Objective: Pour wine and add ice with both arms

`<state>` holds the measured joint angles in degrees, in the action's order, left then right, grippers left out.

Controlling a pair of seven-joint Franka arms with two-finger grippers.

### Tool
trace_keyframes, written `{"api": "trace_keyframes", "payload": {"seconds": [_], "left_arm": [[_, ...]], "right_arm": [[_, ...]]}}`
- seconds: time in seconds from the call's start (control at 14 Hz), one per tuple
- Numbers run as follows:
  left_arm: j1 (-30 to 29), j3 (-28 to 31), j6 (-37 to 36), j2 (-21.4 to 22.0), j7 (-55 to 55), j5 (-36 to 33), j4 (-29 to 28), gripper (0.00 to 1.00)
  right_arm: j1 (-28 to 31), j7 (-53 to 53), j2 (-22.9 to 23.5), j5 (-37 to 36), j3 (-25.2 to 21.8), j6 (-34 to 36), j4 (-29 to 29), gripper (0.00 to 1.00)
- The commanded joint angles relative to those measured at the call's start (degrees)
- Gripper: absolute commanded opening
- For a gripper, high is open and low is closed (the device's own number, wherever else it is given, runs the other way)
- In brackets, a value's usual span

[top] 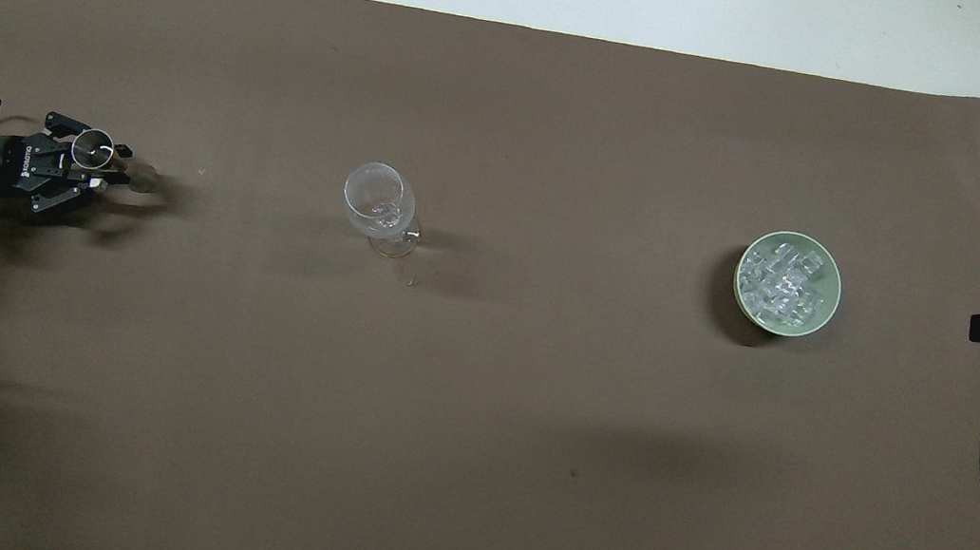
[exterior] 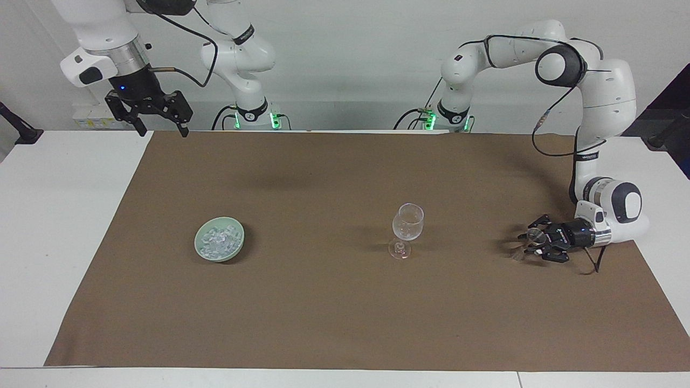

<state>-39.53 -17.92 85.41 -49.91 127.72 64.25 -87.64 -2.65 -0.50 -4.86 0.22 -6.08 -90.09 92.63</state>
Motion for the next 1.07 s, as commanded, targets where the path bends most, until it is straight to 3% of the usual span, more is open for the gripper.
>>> {"api": "trace_keyframes", "payload": {"seconds": [0.0,0.43,0.64,0.86,1.0], "left_arm": [[-1.1,-0.4,-1.1,-0.7,1.7,1.1,-0.2,0.31],[-1.3,-0.5,-1.0,-0.6,1.7,1.1,-0.1,0.14],[-0.8,-0.7,-1.0,-0.4,1.7,1.1,0.3,0.11],[-0.5,-4.0,-0.5,0.9,1.4,1.2,1.0,0.09],[1.2,-4.7,-0.3,3.5,1.4,1.1,1.2,0.03]], "right_arm": [[0.4,-1.6,-0.1,-0.1,0.1,-0.3,0.1,1.00],[0.4,-1.6,-0.1,-0.1,0.1,-0.3,0.1,1.00],[0.4,-1.6,-0.1,-0.1,0.1,-0.3,0.1,1.00],[0.4,-1.6,-0.1,-0.1,0.1,-0.3,0.1,1.00],[0.4,-1.6,-0.1,-0.1,0.1,-0.3,0.1,1.00]]}}
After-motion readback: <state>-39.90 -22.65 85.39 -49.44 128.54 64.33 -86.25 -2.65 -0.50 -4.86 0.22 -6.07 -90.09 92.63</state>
